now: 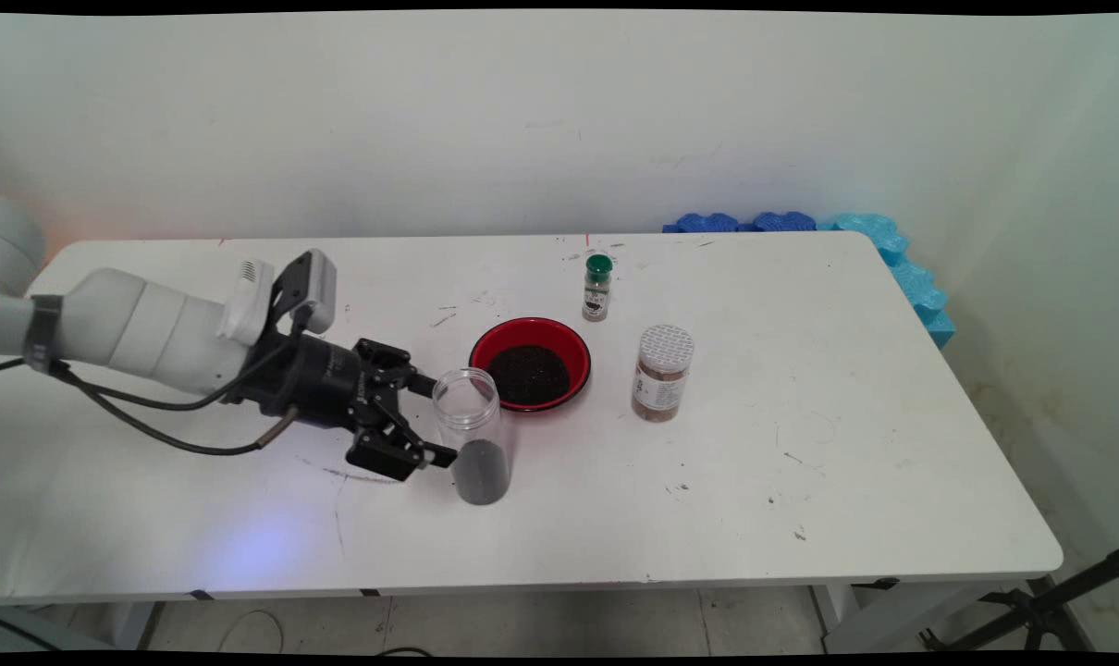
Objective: Pick up the black seasoning powder from the table, then pour the black seasoning powder in the red bowl
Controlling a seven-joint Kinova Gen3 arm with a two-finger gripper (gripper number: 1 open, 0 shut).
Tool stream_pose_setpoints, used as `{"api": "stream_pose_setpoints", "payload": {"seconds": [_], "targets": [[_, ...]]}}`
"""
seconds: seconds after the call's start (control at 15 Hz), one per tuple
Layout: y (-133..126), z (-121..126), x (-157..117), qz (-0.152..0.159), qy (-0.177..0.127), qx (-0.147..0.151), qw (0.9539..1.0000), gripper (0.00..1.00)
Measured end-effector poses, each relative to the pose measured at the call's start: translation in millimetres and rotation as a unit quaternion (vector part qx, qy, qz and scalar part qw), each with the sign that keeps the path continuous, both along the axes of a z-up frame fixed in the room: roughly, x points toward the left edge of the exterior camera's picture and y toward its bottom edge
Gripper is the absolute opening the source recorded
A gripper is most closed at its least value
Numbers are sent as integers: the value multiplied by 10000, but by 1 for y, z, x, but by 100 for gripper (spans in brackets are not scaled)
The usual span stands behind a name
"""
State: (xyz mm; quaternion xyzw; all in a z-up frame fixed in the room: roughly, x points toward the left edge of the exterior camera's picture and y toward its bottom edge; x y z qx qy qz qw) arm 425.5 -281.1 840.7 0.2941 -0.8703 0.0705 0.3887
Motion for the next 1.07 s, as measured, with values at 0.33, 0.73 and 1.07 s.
{"api": "stream_pose_setpoints", "payload": {"seconds": [0.33, 0.73, 1.07], "targets": [[-4, -6, -7, -28, 74, -32, 10000, 100], [-8, -10, -10, -53, 125, -44, 9999, 100], [-11, -12, -13, -27, 220, 8, 9998, 0]]}}
